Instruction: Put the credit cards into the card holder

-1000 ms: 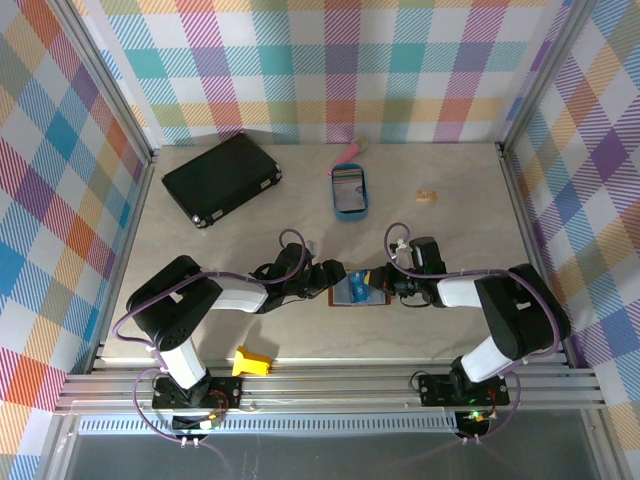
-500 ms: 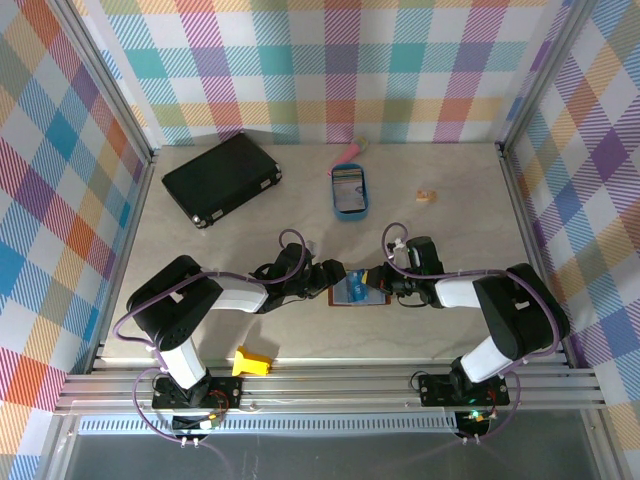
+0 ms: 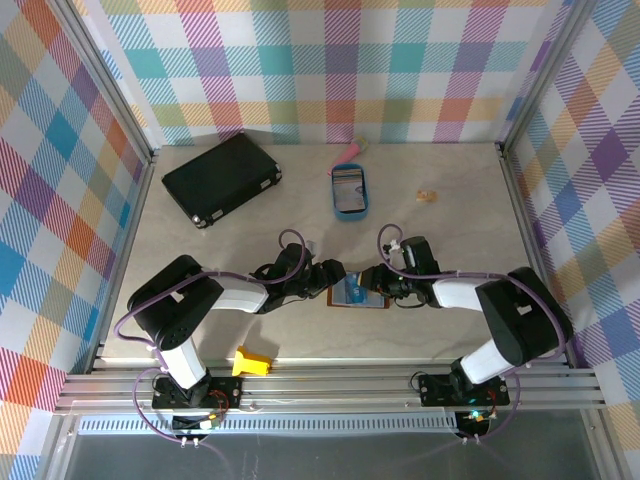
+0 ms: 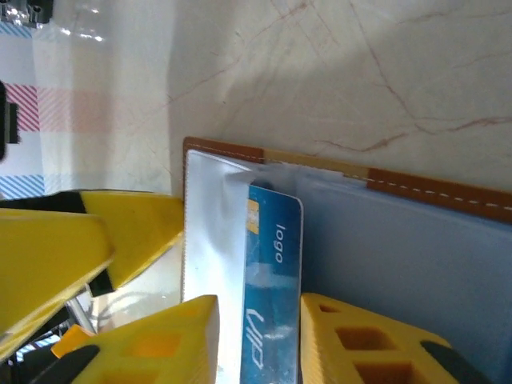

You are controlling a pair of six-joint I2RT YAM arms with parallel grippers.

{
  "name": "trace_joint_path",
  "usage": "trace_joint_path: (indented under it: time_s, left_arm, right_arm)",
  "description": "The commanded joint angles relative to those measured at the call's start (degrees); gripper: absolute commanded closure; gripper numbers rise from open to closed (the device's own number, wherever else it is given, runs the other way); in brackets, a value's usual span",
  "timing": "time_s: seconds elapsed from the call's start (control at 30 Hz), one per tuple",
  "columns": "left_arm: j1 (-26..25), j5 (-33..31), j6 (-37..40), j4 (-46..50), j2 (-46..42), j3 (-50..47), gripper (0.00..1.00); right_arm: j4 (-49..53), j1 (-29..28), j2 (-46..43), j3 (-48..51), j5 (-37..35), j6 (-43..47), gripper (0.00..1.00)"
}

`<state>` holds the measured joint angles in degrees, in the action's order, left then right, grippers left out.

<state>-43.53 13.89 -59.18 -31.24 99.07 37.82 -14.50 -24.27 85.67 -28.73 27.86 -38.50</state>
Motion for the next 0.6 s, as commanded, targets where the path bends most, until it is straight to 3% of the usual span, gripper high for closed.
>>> trace_joint_path:
  time_s: [0.0, 0.23, 0.4, 0.57]
  left_arm:
    - [-1.55, -0.79, -1.16, -3.42, 1.53, -1.54, 0.36]
    - [-1.80, 0.30, -1.64, -5.76, 1.64, -2.41, 0.36]
    - [-2.24, 0.88, -2.16, -7.52, 1.92, -3.01, 0.37]
    - [-3.36, 0.44, -1.04, -6.34, 1.29, -3.27, 0.37]
  right_arm:
    - [10.73, -0.34, -5.27, -4.19, -3.33, 3.48, 0.60]
    - [28.66, -0.96, -13.02, -10.39, -12.62, 7.10, 0.58]
    - [43.84, -3.70, -9.22, -19.04, -17.57, 6.59, 0.59]
    - [49.14, -7.81, -4.06, -24.01, -19.47, 4.95, 0.56]
